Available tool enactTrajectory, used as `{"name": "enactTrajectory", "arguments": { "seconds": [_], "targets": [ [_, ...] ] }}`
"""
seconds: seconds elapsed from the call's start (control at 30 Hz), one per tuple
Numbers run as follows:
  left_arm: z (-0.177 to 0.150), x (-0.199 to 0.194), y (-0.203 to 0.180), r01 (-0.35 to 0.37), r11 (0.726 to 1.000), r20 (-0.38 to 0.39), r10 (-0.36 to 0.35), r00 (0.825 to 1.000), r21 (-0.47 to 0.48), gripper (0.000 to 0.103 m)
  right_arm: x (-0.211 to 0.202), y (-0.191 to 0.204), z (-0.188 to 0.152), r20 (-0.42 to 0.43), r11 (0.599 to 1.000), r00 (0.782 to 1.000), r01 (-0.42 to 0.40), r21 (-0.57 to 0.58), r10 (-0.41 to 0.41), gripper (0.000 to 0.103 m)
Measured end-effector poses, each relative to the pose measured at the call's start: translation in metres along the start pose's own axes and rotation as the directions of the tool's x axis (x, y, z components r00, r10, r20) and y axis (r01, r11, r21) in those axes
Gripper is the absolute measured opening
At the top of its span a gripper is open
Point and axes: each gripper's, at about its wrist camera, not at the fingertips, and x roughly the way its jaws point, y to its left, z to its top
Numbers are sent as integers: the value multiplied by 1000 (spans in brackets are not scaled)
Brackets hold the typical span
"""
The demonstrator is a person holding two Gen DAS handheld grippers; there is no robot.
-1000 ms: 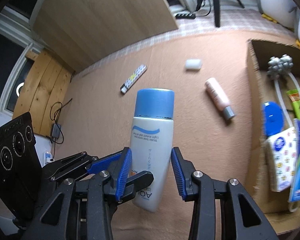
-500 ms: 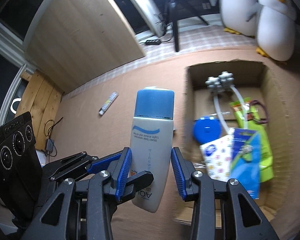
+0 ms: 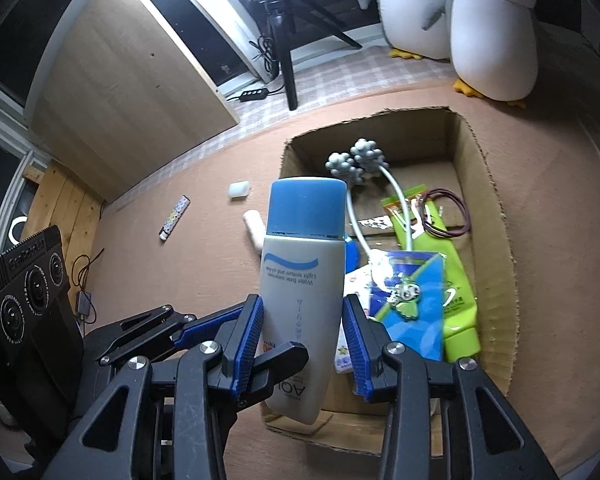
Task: Organize objects
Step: 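Carry the sunscreen bottle into the box with the right tool and open it, then withdraw both open tools from the box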
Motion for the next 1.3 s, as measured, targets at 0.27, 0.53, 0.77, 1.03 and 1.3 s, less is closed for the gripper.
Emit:
{"name": "enactTrajectory", "arguments": {
  "seconds": [0.27, 0.53, 0.77, 1.03, 1.3],
  "targets": [
    [0, 5, -6, -71, 997, -18, 72, 997, 35, 50, -7, 0, -1, 28, 998, 998, 52, -30, -51, 41],
    [-4, -2, -4, -84, 996, -14, 85, 996, 36, 58, -15, -4, -4, 61, 996, 995, 84, -10, -84, 54],
    [-12, -9, 3, -88, 996, -20, 89, 996, 21, 59, -16, 5, -11, 71, 995, 993, 96, -22, -94, 54],
    [-27, -33, 25, -124, 992, -10, 124, 992, -9, 59, -16, 20, -23, 94, 994, 991, 102, -35, -98, 54],
    [-42, -64, 63, -186, 981, -3, 186, 982, -58, 58, -19, 45, -39, 129, 989, 985, 128, -76, -118, 54]
  ]
}}
